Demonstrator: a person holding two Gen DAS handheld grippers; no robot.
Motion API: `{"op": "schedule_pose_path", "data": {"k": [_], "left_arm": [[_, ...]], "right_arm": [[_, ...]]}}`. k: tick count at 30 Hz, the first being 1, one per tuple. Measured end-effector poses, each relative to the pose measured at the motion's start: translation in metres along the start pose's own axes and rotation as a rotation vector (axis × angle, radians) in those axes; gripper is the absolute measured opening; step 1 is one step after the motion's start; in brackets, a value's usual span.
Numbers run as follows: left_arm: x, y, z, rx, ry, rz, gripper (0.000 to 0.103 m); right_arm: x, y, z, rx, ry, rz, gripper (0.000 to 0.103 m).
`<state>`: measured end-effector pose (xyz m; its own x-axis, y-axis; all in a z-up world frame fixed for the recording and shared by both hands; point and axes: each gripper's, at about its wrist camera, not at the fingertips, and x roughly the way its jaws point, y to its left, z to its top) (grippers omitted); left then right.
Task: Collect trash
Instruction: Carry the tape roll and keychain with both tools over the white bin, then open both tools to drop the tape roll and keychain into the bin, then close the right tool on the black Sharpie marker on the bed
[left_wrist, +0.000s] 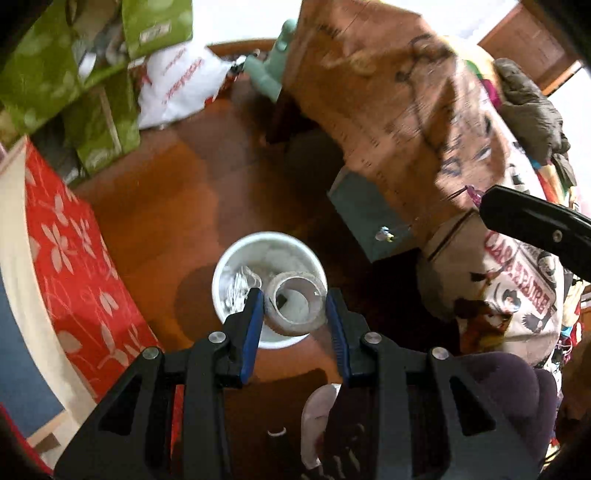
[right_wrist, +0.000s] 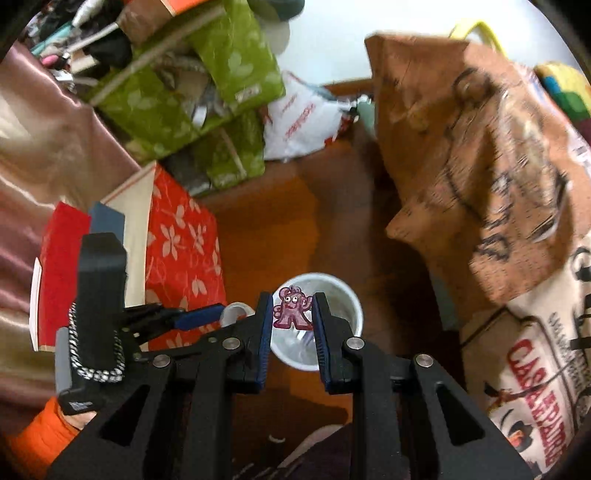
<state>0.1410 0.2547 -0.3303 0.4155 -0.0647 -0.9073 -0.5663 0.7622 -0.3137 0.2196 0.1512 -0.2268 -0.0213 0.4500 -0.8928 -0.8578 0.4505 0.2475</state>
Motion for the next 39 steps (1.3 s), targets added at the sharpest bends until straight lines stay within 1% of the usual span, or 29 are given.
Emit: {"op": "schedule_pose_path", "data": {"k": [6, 10, 11, 12, 13, 15, 19, 23, 25, 27, 28, 30, 31, 32, 33, 36, 37, 39], "left_arm": [[0.037, 0.013, -0.006, -0.033, 0.071, 0.014, 0.034], [0.052, 0.017, -0.007, -0.06, 0.102, 0.003, 0.034], [0.056, 0.018, -0.006, -0.07, 0.109, -0.003, 0.034], [0.058, 0.018, -0.006, -0.074, 0.113, -0.008, 0.034], [0.059, 0.017, -0.005, -0.075, 0.115, -0.009, 0.034], [0.061, 0.014, -0.004, -0.063, 0.112, 0.003, 0.034], [0.064, 0.01, -0.002, -0.048, 0.11, 0.018, 0.034], [0.067, 0.005, 0.001, -0.039, 0.111, 0.031, 0.034], [0.067, 0.004, 0.003, -0.034, 0.112, 0.037, 0.034], [0.068, 0.003, 0.005, -0.032, 0.114, 0.041, 0.034], [0.068, 0.003, 0.007, -0.033, 0.113, 0.041, 0.034], [0.072, 0.005, 0.009, -0.042, 0.119, 0.048, 0.034], [0.075, 0.005, 0.01, -0.047, 0.124, 0.052, 0.036], [0.078, 0.005, 0.011, -0.058, 0.134, 0.06, 0.039], [0.083, 0.006, 0.012, -0.071, 0.151, 0.078, 0.043], [0.091, 0.002, 0.016, -0.061, 0.181, 0.115, 0.043], [0.093, -0.001, 0.019, -0.051, 0.185, 0.123, 0.043], [0.093, -0.008, 0.025, -0.025, 0.185, 0.145, 0.043]], "right_arm": [[0.029, -0.006, 0.006, 0.045, 0.068, 0.02, 0.02], [0.04, -0.007, 0.008, 0.046, 0.091, 0.028, 0.02], [0.041, -0.007, 0.009, 0.045, 0.092, 0.033, 0.022], [0.042, -0.008, 0.009, 0.044, 0.095, 0.038, 0.026], [0.042, -0.008, 0.009, 0.044, 0.096, 0.044, 0.033], [0.04, -0.012, 0.009, 0.051, 0.084, 0.053, 0.038], [0.035, -0.018, 0.01, 0.044, 0.066, 0.027, 0.038], [0.022, -0.028, 0.011, 0.045, 0.035, -0.005, 0.038], [0.011, -0.036, 0.012, 0.038, 0.009, -0.05, 0.038], [-0.004, -0.048, 0.012, 0.029, -0.029, -0.118, 0.038], [-0.016, -0.06, 0.013, 0.034, -0.062, -0.171, 0.038], [-0.036, -0.08, 0.015, 0.057, -0.108, -0.228, 0.038], [-0.051, -0.098, 0.016, 0.088, -0.139, -0.264, 0.038], [-0.06, -0.108, 0.017, 0.111, -0.156, -0.284, 0.038], [-0.075, -0.127, 0.018, 0.154, -0.186, -0.315, 0.038], [-0.107, -0.173, 0.023, 0.254, -0.241, -0.382, 0.038], [-0.113, -0.183, 0.025, 0.28, -0.249, -0.402, 0.038], [-0.129, -0.215, 0.027, 0.357, -0.27, -0.439, 0.038]]}}
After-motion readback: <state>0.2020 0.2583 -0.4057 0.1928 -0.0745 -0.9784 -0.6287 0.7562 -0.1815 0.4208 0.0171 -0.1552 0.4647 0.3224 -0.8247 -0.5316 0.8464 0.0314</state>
